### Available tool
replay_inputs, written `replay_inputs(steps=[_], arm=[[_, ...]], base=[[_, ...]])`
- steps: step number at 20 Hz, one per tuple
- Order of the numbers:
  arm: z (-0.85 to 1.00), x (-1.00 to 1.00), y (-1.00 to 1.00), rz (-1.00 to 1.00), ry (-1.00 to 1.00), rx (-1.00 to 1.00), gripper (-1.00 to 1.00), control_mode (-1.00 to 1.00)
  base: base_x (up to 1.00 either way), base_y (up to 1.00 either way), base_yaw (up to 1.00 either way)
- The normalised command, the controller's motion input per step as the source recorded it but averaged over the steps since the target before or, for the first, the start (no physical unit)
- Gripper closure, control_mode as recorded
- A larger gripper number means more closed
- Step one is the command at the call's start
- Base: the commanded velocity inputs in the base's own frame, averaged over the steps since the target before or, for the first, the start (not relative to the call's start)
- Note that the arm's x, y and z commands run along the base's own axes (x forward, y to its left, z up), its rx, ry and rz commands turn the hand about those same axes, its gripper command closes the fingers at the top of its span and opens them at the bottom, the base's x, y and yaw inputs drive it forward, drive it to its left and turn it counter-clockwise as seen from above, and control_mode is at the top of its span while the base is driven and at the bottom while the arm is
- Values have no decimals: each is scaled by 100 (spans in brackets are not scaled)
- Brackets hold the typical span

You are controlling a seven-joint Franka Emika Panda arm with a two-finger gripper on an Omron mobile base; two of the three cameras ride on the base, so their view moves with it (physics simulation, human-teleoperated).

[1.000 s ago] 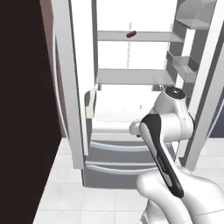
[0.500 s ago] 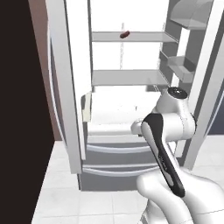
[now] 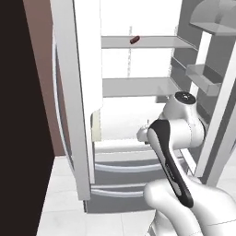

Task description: Retrieve the sausage and cheese from the fridge and place them on the cutting board on the counter.

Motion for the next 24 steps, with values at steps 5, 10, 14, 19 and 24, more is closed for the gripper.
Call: replay_inputs(steps=[5, 10, 14, 19, 24], arm=[[0, 0, 0, 0, 0, 0, -100, 100], [0, 0, 0, 0, 0, 0, -100, 100], [0, 0, 0, 0, 0, 0, -100, 100], [0, 0, 0, 0, 0, 0, -100, 100], [0, 0, 0, 0, 0, 0, -100, 100]], base=[[20, 3, -27], [62, 48, -13], [59, 27, -3], [38, 0, -9], [24, 0, -13]])
